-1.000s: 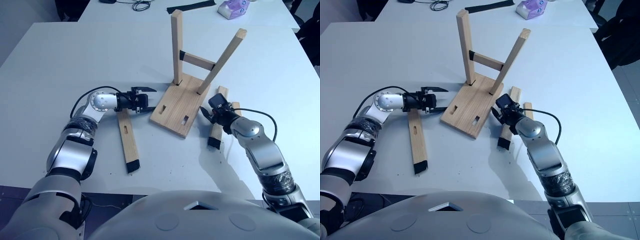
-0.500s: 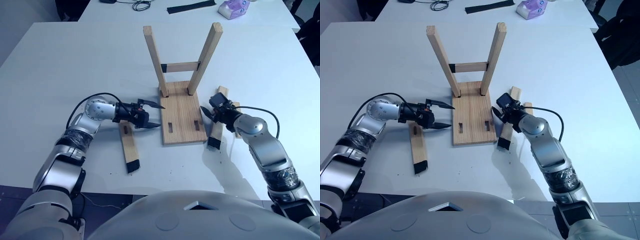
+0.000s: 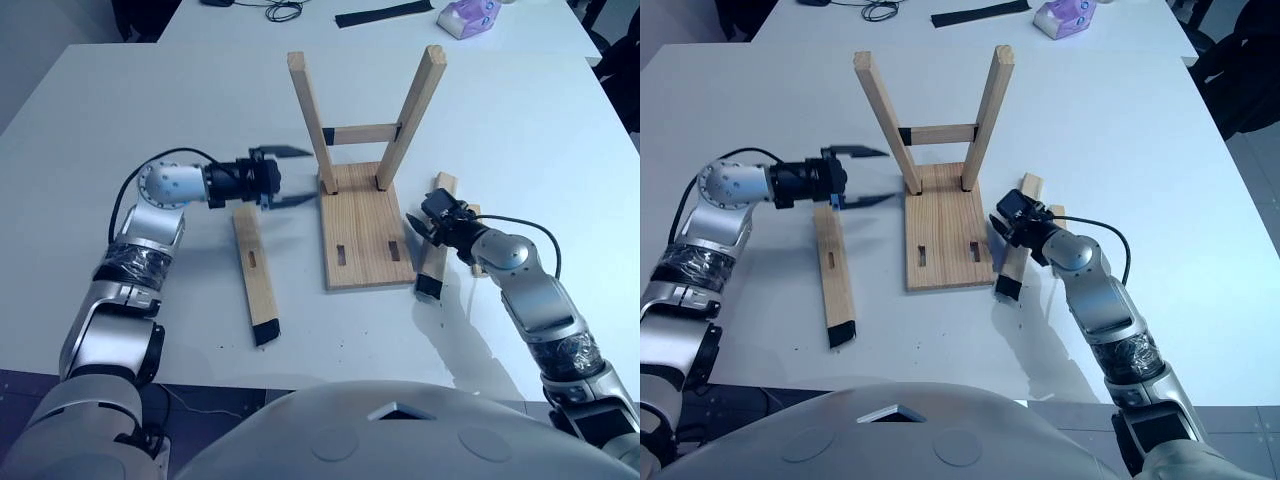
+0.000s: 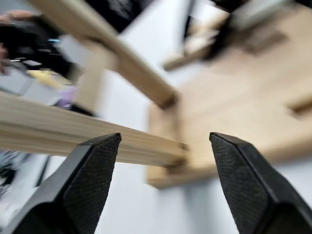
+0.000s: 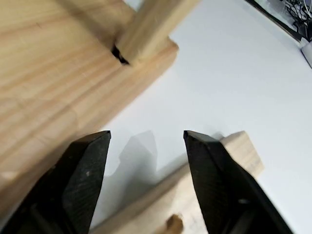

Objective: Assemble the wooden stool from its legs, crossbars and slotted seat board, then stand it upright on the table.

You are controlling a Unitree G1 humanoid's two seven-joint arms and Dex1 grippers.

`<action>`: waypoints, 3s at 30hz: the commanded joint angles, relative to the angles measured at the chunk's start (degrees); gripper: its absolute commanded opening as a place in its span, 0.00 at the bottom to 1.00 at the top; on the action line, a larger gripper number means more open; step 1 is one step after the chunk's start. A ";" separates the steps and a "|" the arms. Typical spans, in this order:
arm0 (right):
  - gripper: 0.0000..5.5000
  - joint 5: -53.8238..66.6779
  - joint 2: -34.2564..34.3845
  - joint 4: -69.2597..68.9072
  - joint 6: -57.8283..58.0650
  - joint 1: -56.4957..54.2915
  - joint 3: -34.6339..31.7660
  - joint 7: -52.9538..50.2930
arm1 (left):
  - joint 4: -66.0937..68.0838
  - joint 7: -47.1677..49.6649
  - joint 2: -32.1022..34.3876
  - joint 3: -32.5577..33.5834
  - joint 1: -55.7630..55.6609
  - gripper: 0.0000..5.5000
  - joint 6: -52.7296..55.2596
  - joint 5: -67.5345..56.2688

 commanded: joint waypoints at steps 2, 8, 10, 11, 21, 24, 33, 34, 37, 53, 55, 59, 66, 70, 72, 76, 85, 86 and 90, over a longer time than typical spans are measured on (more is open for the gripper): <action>0.50 -1.99 -0.95 1.38 -3.27 0.55 1.27 0.96 | -1.88 1.02 -0.31 1.64 0.61 0.62 3.32 -0.04; 0.50 -1.75 -0.70 -1.73 -3.30 1.62 2.89 3.16 | -4.33 1.52 -0.50 2.89 1.86 0.62 6.12 -0.56; 0.50 -1.84 -0.89 -2.83 -3.01 2.04 3.40 4.00 | -5.45 1.43 -0.30 3.25 2.68 0.62 6.84 -0.77; 0.50 -1.86 -0.96 -3.36 -2.84 2.30 3.54 4.32 | -6.11 1.26 -0.11 3.41 3.25 0.62 7.18 -0.89; 0.50 -2.12 0.07 -7.46 -0.71 4.72 2.86 4.26 | -11.44 -1.34 1.28 3.70 8.79 0.62 8.71 -1.53; 0.50 -0.35 0.65 -13.65 2.97 6.38 -3.10 2.96 | -14.46 0.27 1.47 5.68 10.93 0.62 11.67 -2.92; 0.50 5.46 6.03 -39.28 28.16 14.24 -22.80 -1.53 | -38.30 18.18 0.84 20.64 25.77 0.62 32.94 -10.06; 0.50 5.63 7.29 -39.76 30.03 15.61 -24.13 -2.32 | -41.24 20.32 0.62 21.82 27.22 0.62 35.38 -10.29; 0.59 5.10 8.77 -37.26 30.70 18.75 -25.14 -4.47 | -45.57 25.46 -0.98 22.80 28.31 0.62 40.15 -10.12; 0.62 7.24 11.05 -23.03 22.58 21.44 -22.84 -7.19 | -48.55 30.72 -5.36 15.48 26.56 0.62 42.65 -6.35; 0.62 6.69 11.50 -22.74 22.77 22.43 -23.16 -8.45 | -48.51 30.83 -5.16 15.68 25.82 0.62 43.38 -6.44; 0.62 6.28 13.19 -23.37 22.22 26.14 -21.29 -10.46 | -48.25 29.95 -4.64 15.62 23.69 0.62 44.67 -7.19; 0.62 6.15 13.23 -23.80 21.01 30.21 -19.13 -12.00 | -49.71 29.96 -4.92 15.11 24.72 0.62 46.31 -7.33; 0.56 7.28 13.77 -24.19 20.85 30.49 -20.97 -12.27 | -49.30 29.55 -4.52 15.59 23.93 0.62 46.90 -7.71; 0.50 7.59 13.54 -24.27 20.72 30.42 -21.60 -12.14 | -48.82 29.27 -4.21 15.95 23.53 0.62 46.94 -7.72; 0.39 8.08 13.30 -24.34 20.84 30.13 -22.42 -12.25 | -48.65 29.22 -3.98 16.06 23.15 0.62 47.07 -7.76; 0.25 7.87 13.46 -23.72 20.54 28.66 -22.36 -13.16 | -47.03 29.14 -3.70 15.90 21.25 0.62 47.05 -7.49; 0.25 7.88 13.60 -23.45 20.35 28.22 -22.44 -13.34 | -46.46 29.08 -3.61 16.04 20.80 0.62 46.90 -7.46; 0.25 8.26 13.13 -22.01 18.24 24.79 -24.26 -13.48 | -44.76 27.77 -2.14 18.47 20.79 0.62 48.17 -9.24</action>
